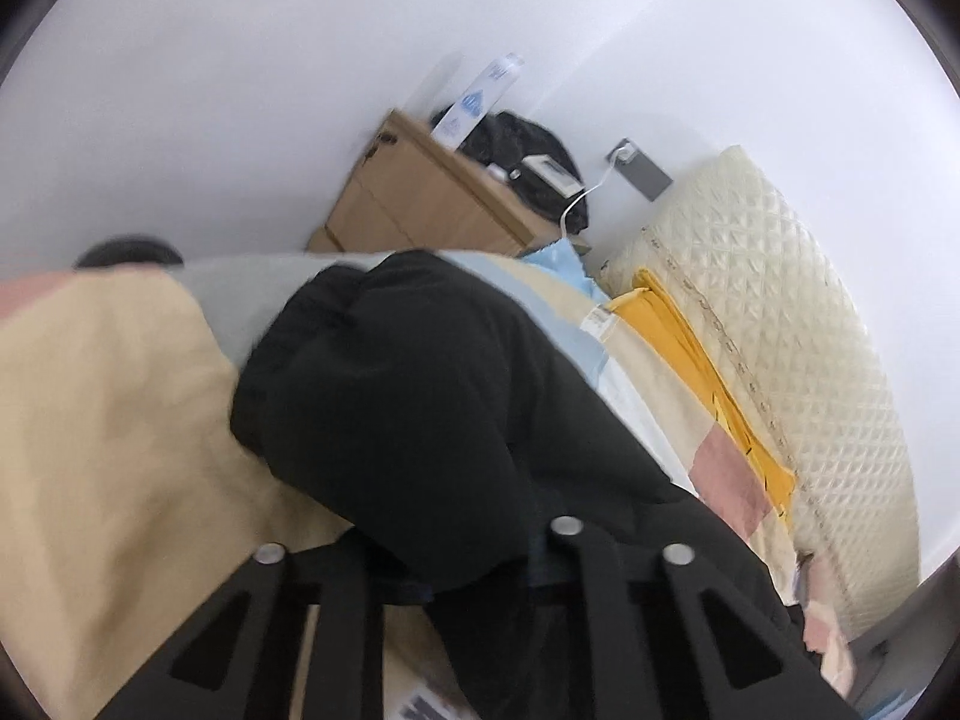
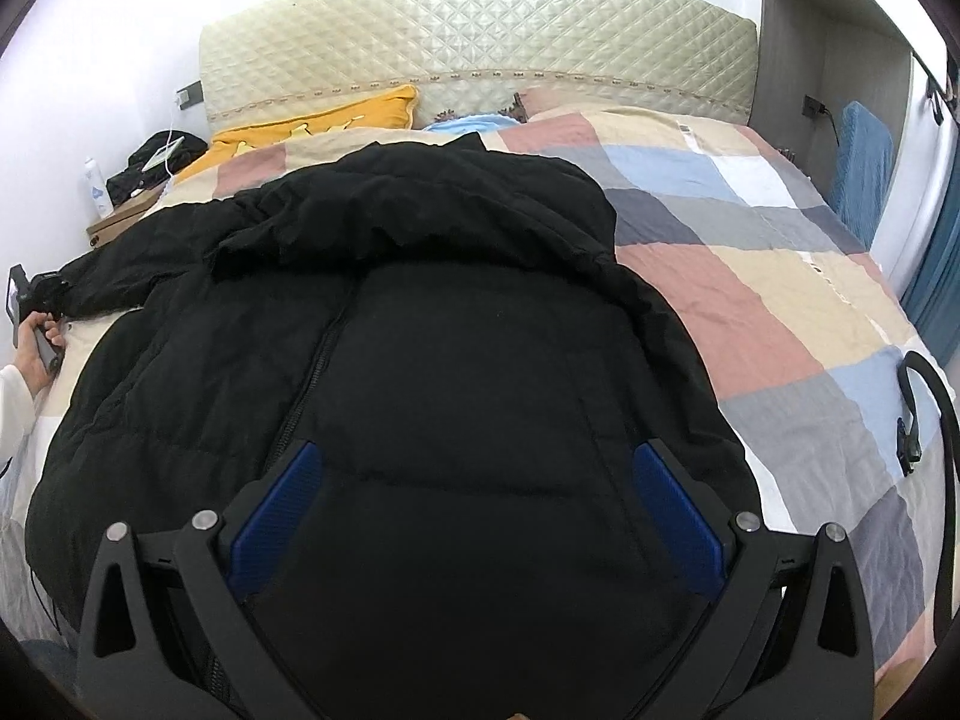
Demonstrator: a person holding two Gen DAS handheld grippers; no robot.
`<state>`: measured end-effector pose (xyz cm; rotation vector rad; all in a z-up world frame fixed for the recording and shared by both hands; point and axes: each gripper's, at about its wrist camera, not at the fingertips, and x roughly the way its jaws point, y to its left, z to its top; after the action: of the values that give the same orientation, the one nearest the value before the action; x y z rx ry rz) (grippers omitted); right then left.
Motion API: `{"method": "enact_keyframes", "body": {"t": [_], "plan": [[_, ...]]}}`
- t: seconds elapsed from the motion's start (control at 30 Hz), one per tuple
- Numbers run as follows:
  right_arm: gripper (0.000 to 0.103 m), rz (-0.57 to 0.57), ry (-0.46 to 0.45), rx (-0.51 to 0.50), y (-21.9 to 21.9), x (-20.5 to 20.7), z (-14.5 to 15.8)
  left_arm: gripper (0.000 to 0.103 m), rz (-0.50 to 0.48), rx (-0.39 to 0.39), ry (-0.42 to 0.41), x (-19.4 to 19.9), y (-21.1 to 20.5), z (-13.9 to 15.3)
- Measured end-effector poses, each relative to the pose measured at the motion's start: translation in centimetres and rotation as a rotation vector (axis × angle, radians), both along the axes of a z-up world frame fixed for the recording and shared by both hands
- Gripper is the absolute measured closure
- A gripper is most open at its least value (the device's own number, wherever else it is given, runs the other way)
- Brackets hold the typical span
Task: Fold large clothes
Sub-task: 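Grasp the other sleeve cuff with the left tool and lift it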
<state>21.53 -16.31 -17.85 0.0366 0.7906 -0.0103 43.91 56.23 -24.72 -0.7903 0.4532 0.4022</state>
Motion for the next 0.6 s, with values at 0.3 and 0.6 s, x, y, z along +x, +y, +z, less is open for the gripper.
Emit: {"method": "enact_keyframes", "body": {"t": [0.3,0.6], "plan": [[0.0,0.024,-0.067,0.021,-0.4,-1.8,2.1,0.092,-0.075,0.208,-0.05,-1.9,-6.2,12.3],[0.0,0.066,-0.135,0.018,-1.4,-4.1,3.4,0.094,-0.147,0.346,-0.103,-3.9,-14.2,23.8]]}}
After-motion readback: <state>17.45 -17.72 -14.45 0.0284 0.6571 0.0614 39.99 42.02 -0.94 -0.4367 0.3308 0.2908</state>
